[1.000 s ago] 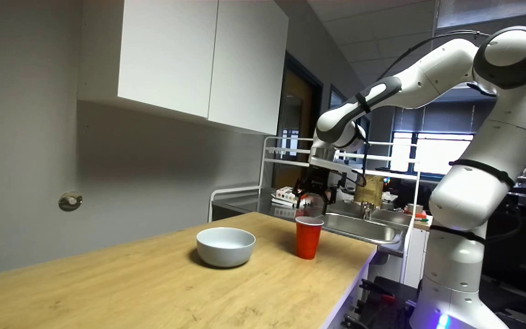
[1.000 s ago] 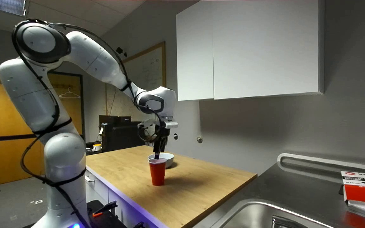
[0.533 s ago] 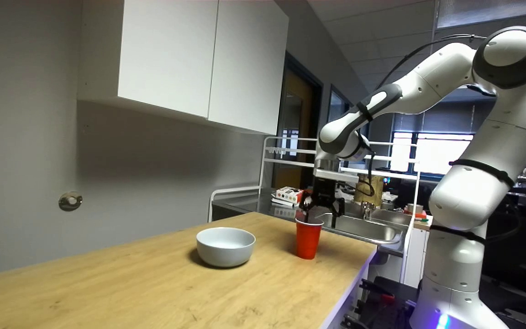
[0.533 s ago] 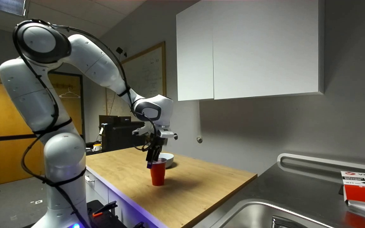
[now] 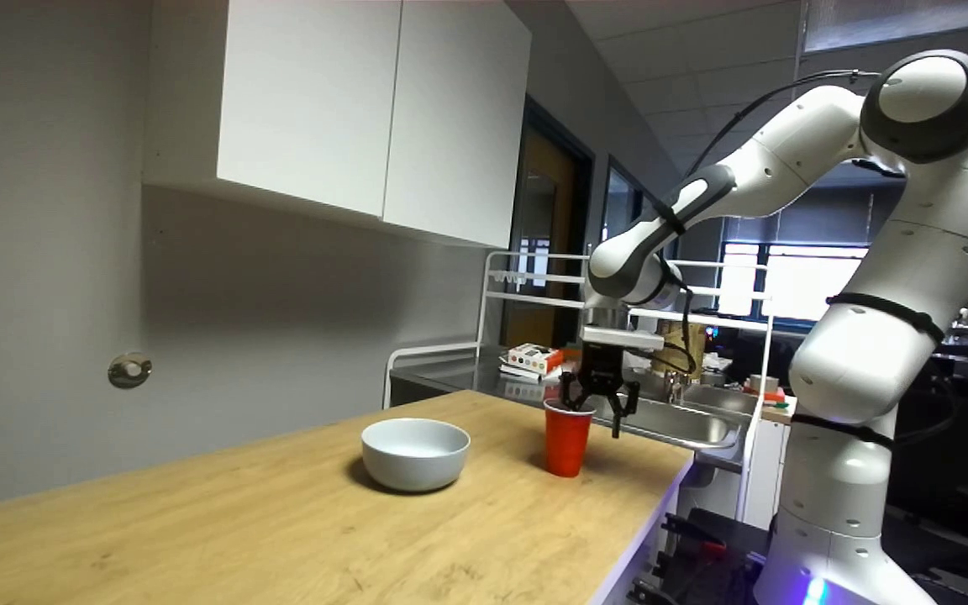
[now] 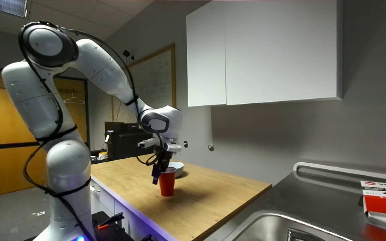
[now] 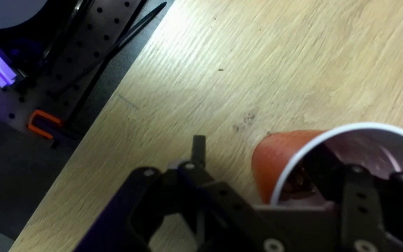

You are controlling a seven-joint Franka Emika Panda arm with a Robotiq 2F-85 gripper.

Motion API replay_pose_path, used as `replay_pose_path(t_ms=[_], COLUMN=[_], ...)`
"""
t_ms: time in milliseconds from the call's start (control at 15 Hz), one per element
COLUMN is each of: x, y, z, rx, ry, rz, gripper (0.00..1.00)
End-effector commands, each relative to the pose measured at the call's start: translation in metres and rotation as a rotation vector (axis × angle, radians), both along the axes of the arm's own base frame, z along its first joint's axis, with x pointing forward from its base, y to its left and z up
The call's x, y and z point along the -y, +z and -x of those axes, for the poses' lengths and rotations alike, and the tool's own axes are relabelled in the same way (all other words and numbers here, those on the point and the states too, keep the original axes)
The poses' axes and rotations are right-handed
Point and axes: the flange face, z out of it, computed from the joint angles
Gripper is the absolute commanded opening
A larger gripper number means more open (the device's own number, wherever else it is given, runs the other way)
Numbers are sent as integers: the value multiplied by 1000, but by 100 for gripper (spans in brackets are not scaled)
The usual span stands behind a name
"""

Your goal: Pour the contents of the orange cup into the grey bowl

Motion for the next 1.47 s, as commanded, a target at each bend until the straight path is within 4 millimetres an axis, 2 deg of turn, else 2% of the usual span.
replay_pose_path(t_ms=[0, 200, 333, 533, 600, 800, 1133, 1333, 1400], x=[-5, -12, -20, -40, -46, -72, -124, -150, -154], y=[-7, -7, 1, 30, 40, 74, 130, 155, 160], z=[-5, -11, -16, -30, -34, -49, -79, -94, -97], rx=[7, 6, 4, 14, 16, 21, 49, 58, 54], ry=[-37, -47, -49, -29, -22, -6, 30, 76, 96], rz=[22, 46, 79, 178, 222, 370, 583, 684, 692], gripper=[45, 20, 9, 2, 6, 8, 8, 8, 33])
